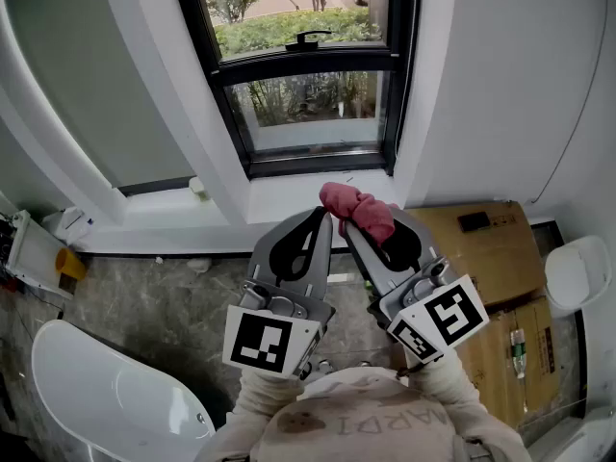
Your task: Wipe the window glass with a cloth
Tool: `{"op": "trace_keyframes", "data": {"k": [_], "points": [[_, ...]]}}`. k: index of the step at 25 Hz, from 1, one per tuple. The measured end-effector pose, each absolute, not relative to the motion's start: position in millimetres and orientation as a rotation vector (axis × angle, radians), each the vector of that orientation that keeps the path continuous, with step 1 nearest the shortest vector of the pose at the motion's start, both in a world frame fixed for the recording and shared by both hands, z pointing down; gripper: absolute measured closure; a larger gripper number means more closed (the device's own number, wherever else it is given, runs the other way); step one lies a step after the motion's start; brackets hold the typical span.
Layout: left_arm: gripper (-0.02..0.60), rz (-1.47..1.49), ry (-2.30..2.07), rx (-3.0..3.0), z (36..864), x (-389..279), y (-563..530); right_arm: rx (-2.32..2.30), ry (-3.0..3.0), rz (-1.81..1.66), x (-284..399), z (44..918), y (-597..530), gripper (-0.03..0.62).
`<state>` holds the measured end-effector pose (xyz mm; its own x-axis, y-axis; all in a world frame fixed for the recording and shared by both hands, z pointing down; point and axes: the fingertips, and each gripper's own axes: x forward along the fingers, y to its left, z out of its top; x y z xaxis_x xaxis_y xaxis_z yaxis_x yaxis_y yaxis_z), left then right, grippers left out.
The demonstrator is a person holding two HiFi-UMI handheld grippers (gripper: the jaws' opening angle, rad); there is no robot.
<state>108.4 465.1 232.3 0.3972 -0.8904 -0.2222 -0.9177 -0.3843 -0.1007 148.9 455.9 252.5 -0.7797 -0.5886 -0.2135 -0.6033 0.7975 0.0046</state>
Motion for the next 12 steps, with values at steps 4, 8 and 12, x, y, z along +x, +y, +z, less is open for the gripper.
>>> {"op": "trace_keyframes", "data": {"k": [4, 8, 12], "points": [[0.581, 0.203, 1.610, -2.448, 233.5, 105.4, 464.8, -0.930, 2.792, 0.104, 145.5, 254.2, 455.8, 0.467], [0.580, 0.204, 1.608, -2.441, 235.7, 94.5, 463.1, -0.919, 2.801, 0.104, 132.6, 257.2, 454.5, 0.467], [0.581, 0.202, 1.623, -2.433, 239.4, 73.7, 463.9, -0.920, 2.790, 0.072, 113.9, 259.8, 453.3, 0.467]]}}
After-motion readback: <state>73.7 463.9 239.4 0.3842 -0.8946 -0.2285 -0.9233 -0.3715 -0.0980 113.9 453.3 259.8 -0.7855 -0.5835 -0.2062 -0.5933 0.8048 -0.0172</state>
